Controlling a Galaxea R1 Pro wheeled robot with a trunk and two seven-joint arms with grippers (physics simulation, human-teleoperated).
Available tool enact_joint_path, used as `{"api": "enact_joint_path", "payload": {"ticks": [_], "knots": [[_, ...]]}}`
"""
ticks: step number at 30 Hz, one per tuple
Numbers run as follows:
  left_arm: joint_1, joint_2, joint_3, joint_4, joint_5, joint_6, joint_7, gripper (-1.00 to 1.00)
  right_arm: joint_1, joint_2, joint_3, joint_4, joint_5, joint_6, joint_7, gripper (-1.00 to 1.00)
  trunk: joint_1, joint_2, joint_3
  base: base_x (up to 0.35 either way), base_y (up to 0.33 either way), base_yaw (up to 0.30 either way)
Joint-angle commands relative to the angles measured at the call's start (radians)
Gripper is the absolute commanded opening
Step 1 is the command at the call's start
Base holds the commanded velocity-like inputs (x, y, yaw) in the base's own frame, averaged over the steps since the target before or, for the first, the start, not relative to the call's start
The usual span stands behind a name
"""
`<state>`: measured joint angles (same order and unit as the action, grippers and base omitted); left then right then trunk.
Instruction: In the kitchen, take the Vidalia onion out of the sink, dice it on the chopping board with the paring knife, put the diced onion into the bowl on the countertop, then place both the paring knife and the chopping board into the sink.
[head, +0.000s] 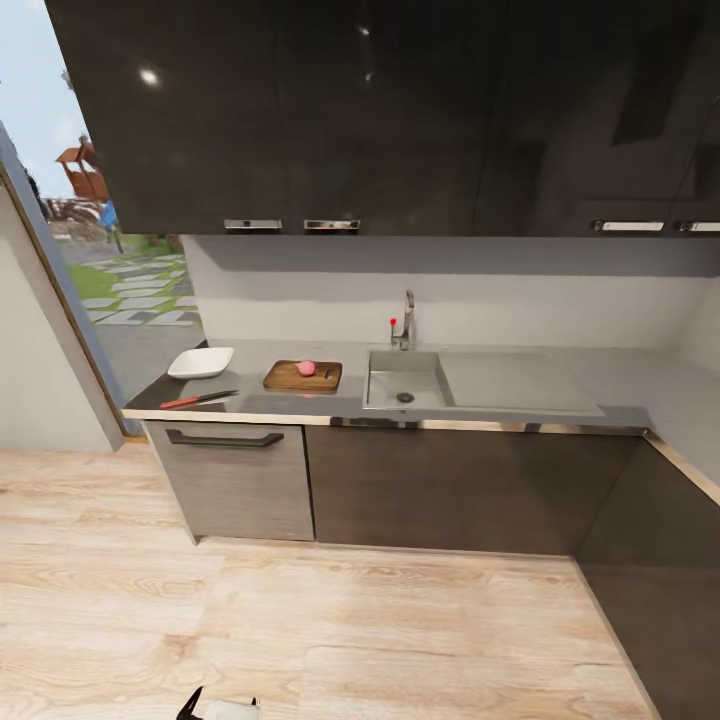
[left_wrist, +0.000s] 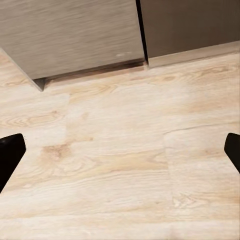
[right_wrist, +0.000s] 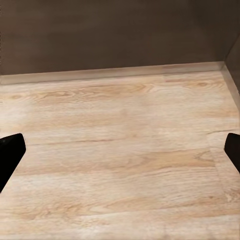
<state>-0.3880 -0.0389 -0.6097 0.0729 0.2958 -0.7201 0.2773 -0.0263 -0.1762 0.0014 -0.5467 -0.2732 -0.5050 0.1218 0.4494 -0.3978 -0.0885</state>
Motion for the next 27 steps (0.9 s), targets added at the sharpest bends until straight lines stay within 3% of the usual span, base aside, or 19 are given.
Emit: {"api": "enact_joint_path", "payload": {"ticks": [1,7,27], "knots": [[-0.002,0.000,-0.009,0.004,0.003,-0.005,0.004,1.00,-0.001,0.000,0.000,0.001,-0.011,-0.003,0.009,1.00,0.001,-0.002,-0.002,0.000,0.160,0.000],[-0.002,0.021,-0.008,0.004,0.003,-0.005,0.003,1.00,-0.001,0.000,0.000,0.001,-0.011,-0.003,0.009,1.00,0.001,-0.002,-0.002,0.000,0.262,0.000],[-0.001,0.024,-0.008,0.004,0.005,-0.005,0.003,1.00,-0.001,0.000,0.002,0.001,-0.010,-0.003,0.009,1.00,0.001,-0.002,-0.002,0.000,0.300,0.000]]}}
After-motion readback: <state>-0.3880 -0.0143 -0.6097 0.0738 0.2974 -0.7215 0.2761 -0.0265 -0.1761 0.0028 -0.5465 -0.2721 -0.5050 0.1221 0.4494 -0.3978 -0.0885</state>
